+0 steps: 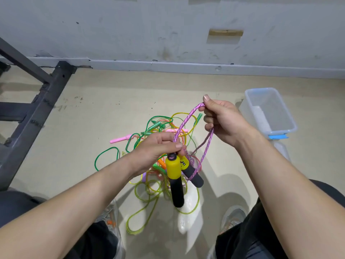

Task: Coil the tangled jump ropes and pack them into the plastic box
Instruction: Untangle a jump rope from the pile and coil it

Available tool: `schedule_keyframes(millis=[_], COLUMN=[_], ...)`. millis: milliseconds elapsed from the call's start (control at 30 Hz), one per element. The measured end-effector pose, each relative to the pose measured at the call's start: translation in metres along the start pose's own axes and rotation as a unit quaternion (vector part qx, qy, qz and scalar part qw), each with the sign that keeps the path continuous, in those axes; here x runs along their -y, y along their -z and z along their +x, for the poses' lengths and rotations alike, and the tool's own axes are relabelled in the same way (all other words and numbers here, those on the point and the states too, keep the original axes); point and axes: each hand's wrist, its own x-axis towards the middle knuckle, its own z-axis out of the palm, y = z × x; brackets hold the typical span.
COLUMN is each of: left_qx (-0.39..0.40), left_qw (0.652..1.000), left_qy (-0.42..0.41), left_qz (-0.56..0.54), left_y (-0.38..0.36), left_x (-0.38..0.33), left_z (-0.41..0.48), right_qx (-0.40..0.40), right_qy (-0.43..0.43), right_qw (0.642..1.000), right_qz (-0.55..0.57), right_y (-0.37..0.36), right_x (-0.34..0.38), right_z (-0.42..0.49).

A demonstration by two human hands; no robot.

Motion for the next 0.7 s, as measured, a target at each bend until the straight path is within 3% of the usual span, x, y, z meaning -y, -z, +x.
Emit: schedule_keyframes(millis=[100,233,400,467,500,600,700], left_qx=[-0.027,-0.005,0.033,0.041,0.042,0.018,-0.007], left_qw=[0.998,0.999,0.998,0.998,0.997,0.984,0.963], left_qy=[0.015,0.037,0.049,0.056,0.062,0.068,0.052], left_qz=[-0.058,0.009,-0.013,-0.006,0.020,0.164,0.266], left_y=[0.004,0.010,0.006,0.010,0.013,0.023,0.028], left_x=[0.000,-0.005,-0.005,-0.006,-0.006,-0.004,0.003], left_z=[0.000,-0.003,-0.006,-0.007,-0.007,-0.008,-0.005], right_qx=[0.030,0.091,0.030,0.029,0.034,0.034,0.010], right_qy=[0.008,0.028,0.042,0.050,0.066,0.073,0.068], right_qw=[1.000,0.995,0.997,0.983,0.957,0.825,0.762], right_qz=[-0.001,-0.006,-0.065,-0.176,-0.282,-0.559,-0.644], right_y=[0.007,0.014,0.014,0.021,0.028,0.039,0.033], right_x=[0.003,0.006,0.001,0.002,0.003,0.007,0.007], right_z=[-0.004,-0.008,-0.004,-0.002,-0.001,0.000,-0.003])
